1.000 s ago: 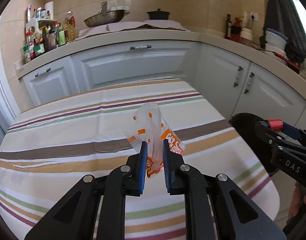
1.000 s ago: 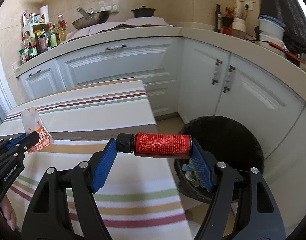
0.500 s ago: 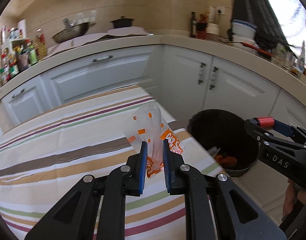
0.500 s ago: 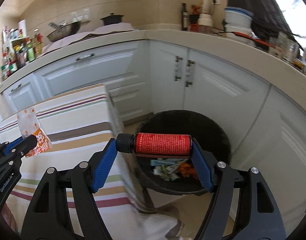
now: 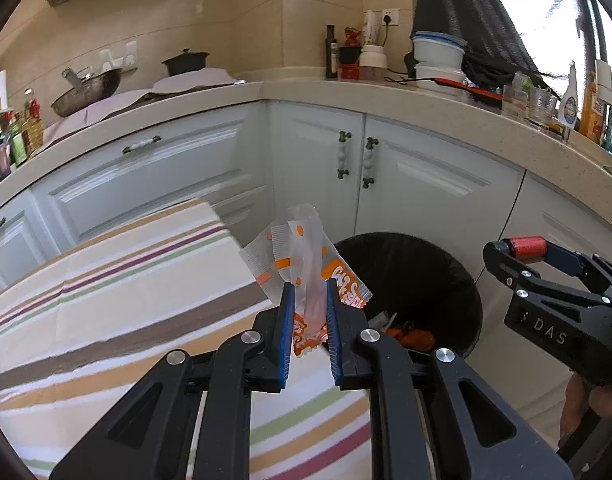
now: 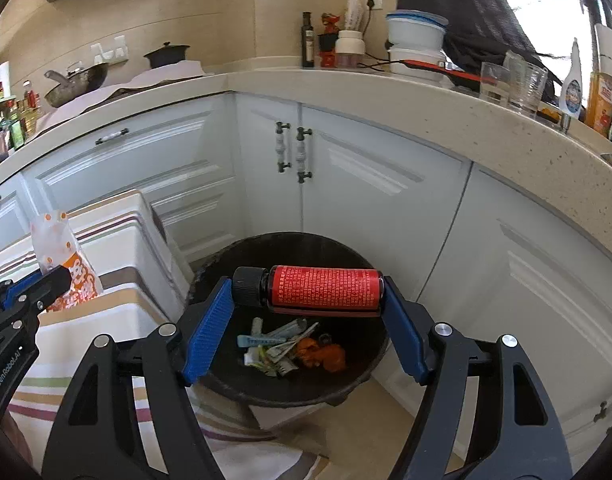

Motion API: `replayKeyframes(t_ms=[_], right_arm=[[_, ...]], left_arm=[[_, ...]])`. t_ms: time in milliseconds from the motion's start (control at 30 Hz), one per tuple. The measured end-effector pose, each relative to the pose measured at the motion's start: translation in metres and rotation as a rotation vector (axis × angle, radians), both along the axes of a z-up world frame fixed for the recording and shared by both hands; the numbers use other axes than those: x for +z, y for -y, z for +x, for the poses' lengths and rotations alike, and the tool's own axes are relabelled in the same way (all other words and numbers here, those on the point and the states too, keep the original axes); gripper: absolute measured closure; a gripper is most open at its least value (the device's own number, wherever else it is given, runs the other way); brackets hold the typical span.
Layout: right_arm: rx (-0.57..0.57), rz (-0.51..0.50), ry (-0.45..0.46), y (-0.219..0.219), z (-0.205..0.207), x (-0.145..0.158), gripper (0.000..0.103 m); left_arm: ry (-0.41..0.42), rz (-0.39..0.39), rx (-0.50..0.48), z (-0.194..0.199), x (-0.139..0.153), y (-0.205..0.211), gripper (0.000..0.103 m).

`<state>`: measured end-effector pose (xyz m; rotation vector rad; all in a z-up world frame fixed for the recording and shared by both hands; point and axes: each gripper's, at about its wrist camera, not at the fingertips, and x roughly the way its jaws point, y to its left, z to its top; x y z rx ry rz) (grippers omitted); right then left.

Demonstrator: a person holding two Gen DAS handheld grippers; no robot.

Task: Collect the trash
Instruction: 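Carry the red bottle and clear bag over the black bin and open both grippers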

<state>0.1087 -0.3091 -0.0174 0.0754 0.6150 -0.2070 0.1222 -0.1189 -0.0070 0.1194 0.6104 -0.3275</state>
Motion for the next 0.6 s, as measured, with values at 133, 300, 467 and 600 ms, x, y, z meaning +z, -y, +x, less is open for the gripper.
replayKeyframes(t_ms=[133, 300, 467, 600], right_arm=[[-0.016, 0.002, 0.008, 0.010, 0.009, -0.002, 0.032], [-0.034, 0.002, 0.009, 0.019, 0.024, -0.007, 0.032], [-0.043, 0.003, 0.000, 0.027, 0.038, -0.015, 0.032], [-0.055, 0.015, -0.006, 0.032, 0.047, -0.022, 0.032]], left_arm=[[-0.005, 0.012, -0.022, 0.010, -0.005, 0.016, 0.087], [-0.018, 0.032, -0.037, 0.024, -0.015, 0.032, 0.087], [-0.038, 0.052, -0.046, 0.039, -0.025, 0.043, 0.087], [-0.049, 0.059, -0.041, 0.049, -0.031, 0.047, 0.087]])
